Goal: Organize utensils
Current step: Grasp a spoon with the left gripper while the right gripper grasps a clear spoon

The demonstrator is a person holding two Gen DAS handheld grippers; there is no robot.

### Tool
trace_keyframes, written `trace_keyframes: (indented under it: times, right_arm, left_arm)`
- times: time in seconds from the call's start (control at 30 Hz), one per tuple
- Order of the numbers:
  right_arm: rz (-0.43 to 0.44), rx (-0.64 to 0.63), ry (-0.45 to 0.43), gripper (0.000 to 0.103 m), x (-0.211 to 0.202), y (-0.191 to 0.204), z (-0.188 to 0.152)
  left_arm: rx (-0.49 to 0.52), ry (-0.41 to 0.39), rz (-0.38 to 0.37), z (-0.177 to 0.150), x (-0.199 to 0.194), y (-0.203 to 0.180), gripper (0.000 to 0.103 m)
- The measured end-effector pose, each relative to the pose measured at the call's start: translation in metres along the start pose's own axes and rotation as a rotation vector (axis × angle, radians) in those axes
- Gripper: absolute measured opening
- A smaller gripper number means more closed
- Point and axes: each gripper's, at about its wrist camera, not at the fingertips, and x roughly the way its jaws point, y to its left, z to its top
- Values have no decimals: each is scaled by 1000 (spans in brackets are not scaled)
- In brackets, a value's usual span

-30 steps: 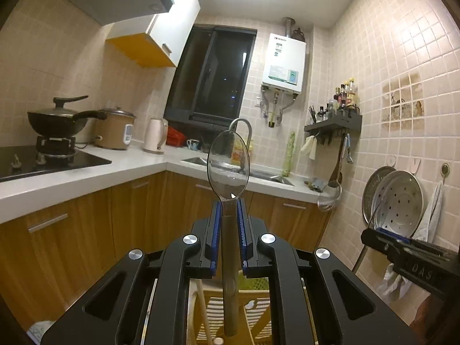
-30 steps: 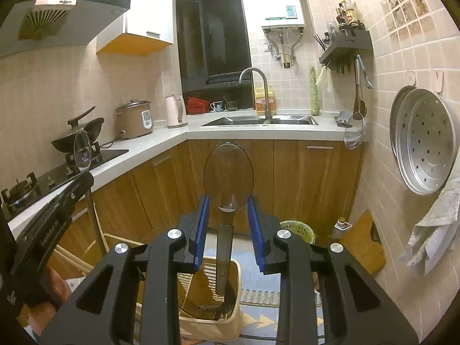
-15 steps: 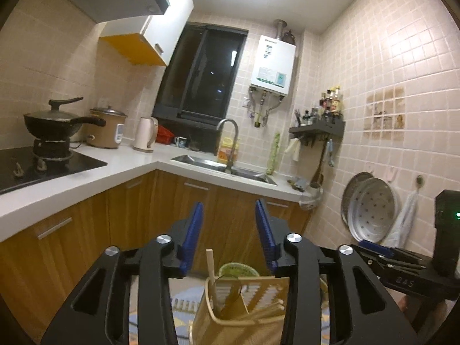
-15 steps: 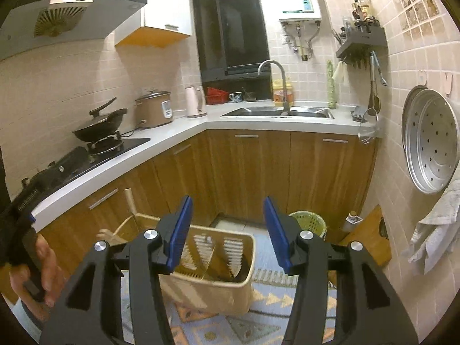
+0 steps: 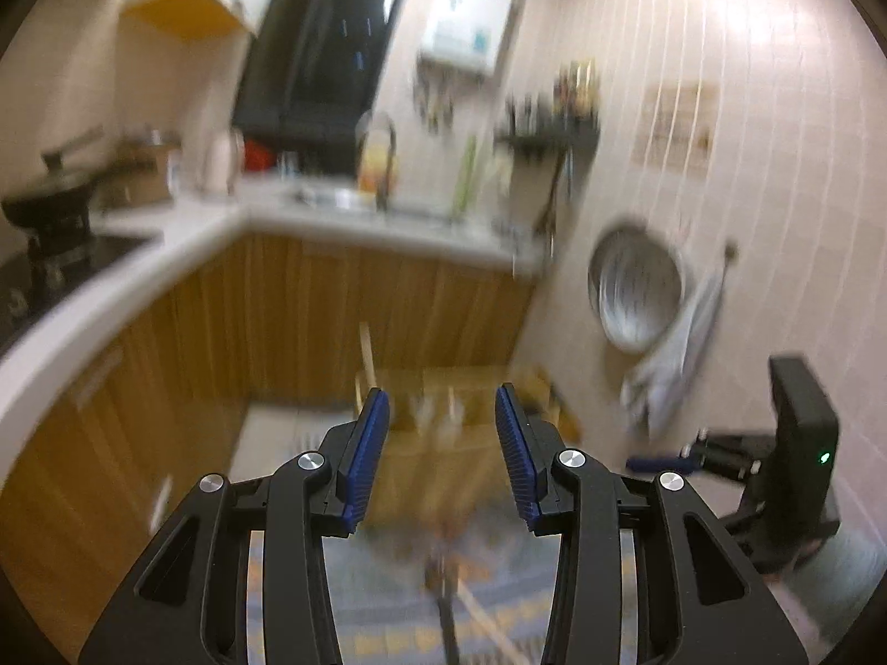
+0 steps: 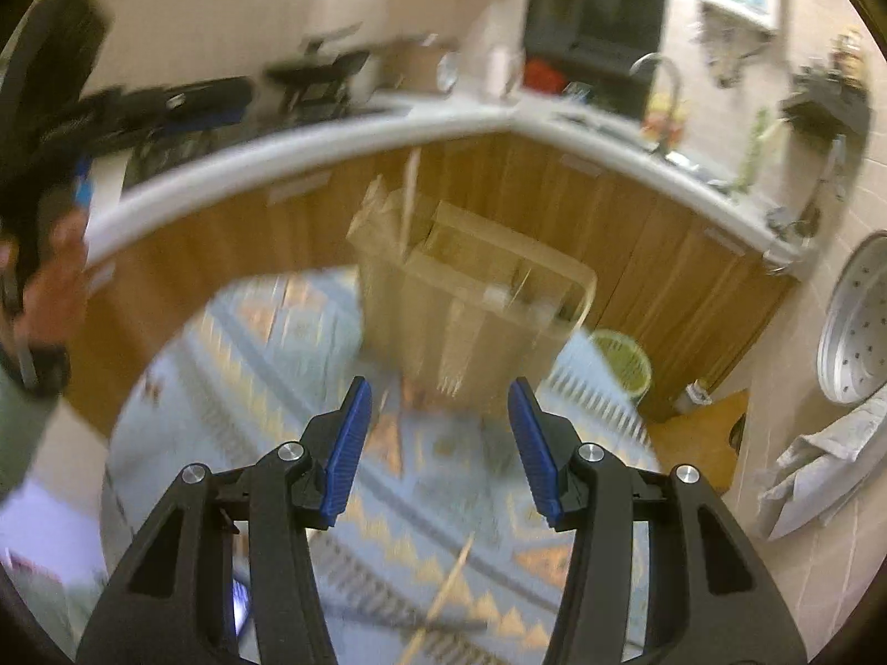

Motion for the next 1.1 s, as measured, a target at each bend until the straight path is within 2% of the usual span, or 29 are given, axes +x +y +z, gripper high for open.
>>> trace_keyframes:
  times: [0.17,0.3,0.47,0.73,0.87,0.97,1.03,1.1]
  right_arm:
    - [57,-21,121,48,25,8,-40]
    - [119,-46,197,48,40,12,-66]
    - [198,-122,291,48,57,18,-97]
    - [267,-314,354,48,58,41,-119]
    - [254,-403,369,48,65,55,-125]
    - [255,-423,370,47,68,61,-126]
    - [278,-391,380,31,71,59,-124]
    - [284,-358,377,26,73,56,-120]
  left_arm:
    - [30,229,-8,-49,46,1,39]
    - [-21,371,-14,-76,79,12,39]
    - [-26,521,4,-107,117,15,39]
    - [-99,639,-9,-127,155,17,44]
    - [-111,644,-4,-124,163,15,49]
    - [-84,651,19,-123,170,7,51]
    - [-36,657,59,-123,176,-3,51]
    - [-11,662,77,-122,182,-10,51]
